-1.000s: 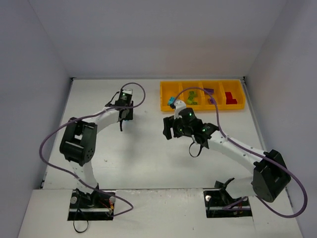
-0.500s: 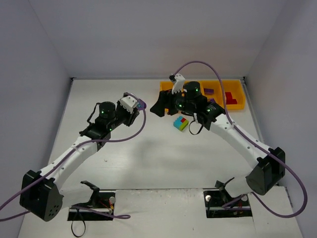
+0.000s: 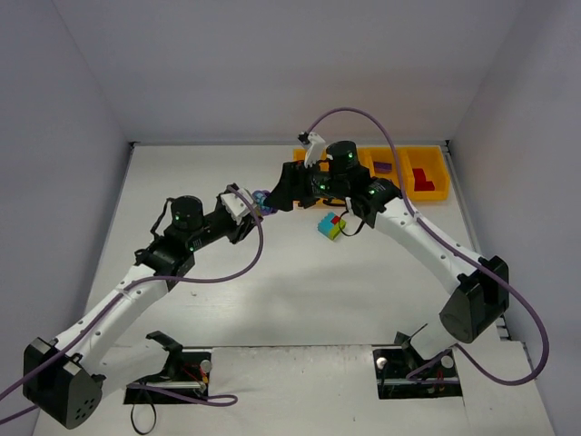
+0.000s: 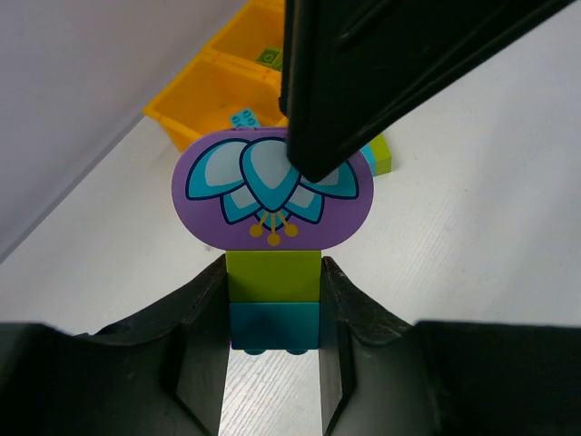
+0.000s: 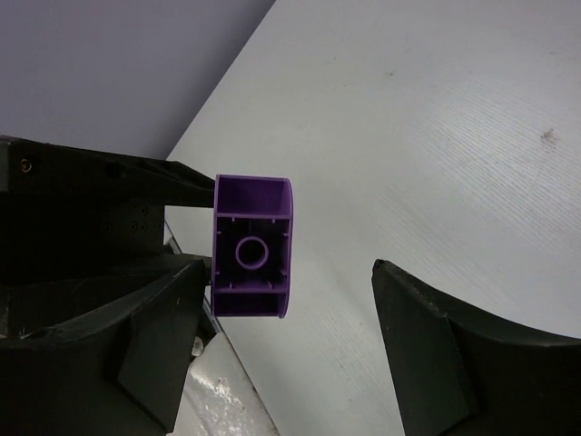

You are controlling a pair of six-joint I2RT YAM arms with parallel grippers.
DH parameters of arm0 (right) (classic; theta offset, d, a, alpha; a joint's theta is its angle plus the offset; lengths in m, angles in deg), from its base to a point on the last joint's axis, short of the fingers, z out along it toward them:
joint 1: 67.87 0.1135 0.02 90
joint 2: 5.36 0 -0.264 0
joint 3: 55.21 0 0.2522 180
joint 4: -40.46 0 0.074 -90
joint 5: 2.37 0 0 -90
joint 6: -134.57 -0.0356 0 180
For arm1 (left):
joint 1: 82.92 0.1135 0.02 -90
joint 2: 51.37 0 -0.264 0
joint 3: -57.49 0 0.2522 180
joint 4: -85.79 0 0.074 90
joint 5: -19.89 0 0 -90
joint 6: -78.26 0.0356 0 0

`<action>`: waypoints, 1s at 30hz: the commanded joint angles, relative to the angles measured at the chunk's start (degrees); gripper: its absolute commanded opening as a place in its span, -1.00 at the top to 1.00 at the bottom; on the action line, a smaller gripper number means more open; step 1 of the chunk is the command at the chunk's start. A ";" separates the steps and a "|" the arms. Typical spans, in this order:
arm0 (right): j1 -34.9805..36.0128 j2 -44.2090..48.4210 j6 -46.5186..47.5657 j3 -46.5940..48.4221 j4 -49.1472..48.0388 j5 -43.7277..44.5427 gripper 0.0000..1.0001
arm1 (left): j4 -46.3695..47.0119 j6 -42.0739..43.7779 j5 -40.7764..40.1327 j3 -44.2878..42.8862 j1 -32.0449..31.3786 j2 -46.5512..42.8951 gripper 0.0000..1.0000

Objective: Sort the legos into containers by color

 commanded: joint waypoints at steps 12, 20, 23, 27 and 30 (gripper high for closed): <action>0.29 -1.81 -2.27 4.56 -2.50 -5.72 -0.16 | 5.52 3.22 1.39 -1.40 -1.13 0.17 0.92; 0.64 -2.52 -2.36 4.56 -2.50 -6.25 0.02 | 6.93 2.78 1.56 -1.93 -1.39 2.10 0.92; 0.72 -2.95 -2.27 4.47 -2.50 -5.99 0.12 | 7.28 2.87 1.38 -2.02 -1.39 2.36 0.92; 0.90 -3.57 -2.09 3.86 -2.50 -5.46 0.38 | 7.20 2.96 1.38 -2.19 -1.65 2.45 0.92; 0.64 -3.48 -1.30 3.86 -2.50 -4.67 0.87 | 6.85 3.05 1.21 -1.93 -1.65 2.80 0.93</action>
